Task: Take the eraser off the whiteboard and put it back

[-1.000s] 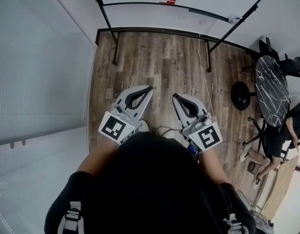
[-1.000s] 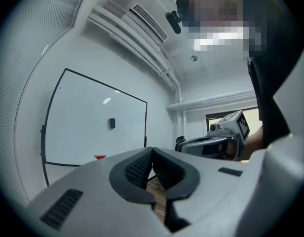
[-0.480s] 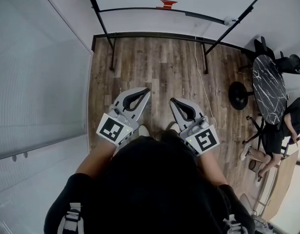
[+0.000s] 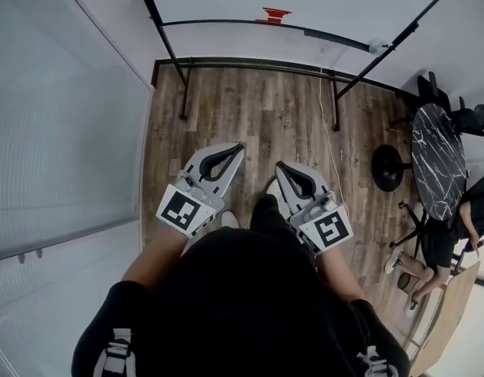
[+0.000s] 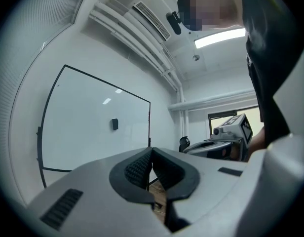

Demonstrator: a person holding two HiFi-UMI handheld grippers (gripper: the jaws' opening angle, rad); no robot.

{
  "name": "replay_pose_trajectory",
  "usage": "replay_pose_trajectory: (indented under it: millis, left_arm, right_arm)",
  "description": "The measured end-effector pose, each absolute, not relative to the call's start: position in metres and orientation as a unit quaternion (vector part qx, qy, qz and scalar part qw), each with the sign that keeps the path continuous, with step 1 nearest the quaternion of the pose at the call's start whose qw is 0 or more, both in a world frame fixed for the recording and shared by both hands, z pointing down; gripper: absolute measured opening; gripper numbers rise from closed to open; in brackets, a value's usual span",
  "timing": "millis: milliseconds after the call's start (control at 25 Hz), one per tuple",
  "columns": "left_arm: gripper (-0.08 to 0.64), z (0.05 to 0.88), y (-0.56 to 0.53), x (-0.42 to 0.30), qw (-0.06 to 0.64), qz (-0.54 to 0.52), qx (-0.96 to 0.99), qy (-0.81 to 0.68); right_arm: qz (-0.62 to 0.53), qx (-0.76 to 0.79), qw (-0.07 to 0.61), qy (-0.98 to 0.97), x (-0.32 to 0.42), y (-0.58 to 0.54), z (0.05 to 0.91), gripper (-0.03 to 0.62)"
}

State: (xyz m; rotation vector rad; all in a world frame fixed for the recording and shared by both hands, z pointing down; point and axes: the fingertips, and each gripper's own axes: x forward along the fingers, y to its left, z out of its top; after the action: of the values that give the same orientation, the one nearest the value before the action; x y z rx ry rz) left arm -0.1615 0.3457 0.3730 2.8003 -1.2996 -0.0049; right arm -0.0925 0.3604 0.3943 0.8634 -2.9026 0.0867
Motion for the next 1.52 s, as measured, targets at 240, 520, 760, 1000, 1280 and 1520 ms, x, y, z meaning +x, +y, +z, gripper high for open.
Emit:
replay_pose_trajectory:
  millis: [240, 520, 760, 1000, 1280, 1520]
  left_arm:
    - [0.004, 0.375, 0.286, -0.136, 0.028, 0.005, 0.899, -0.436]
    - [0.005, 0.372, 0.207, -0.097, 0.035, 0.010, 0.892, -0.451]
    - [0.005, 0.369, 0.158, -0.056, 0.035, 0.014, 0.891, -0.452]
    - [0.005, 0.368, 0.133, -0.032, 0.035, 0.020, 0.887, -0.460]
    - [0.004, 0.374, 0.101, -0.037, 0.037, 0.020, 0.880, -0.473]
    - [0.005, 0.379, 0.060, -0.052, 0.036, 0.013, 0.880, -0.473]
  right_arm:
    - [0.025, 0.272, 0.044, -0.961, -0.069, 0.290, 0.393, -0.008]
    - [0.012, 0.260, 0.040, -0.965, -0.026, 0.201, 0.389, -0.008]
    - [0.014, 0.258, 0.028, -0.966, 0.011, 0.148, 0.382, -0.008]
    - [0.021, 0.259, 0.024, -0.965, 0.038, 0.116, 0.383, -0.008]
    - [0.025, 0.256, 0.028, -0.966, 0.038, 0.082, 0.392, -0.008]
    - [0.020, 0.265, 0.039, -0.963, 0.027, 0.043, 0.398, -0.008]
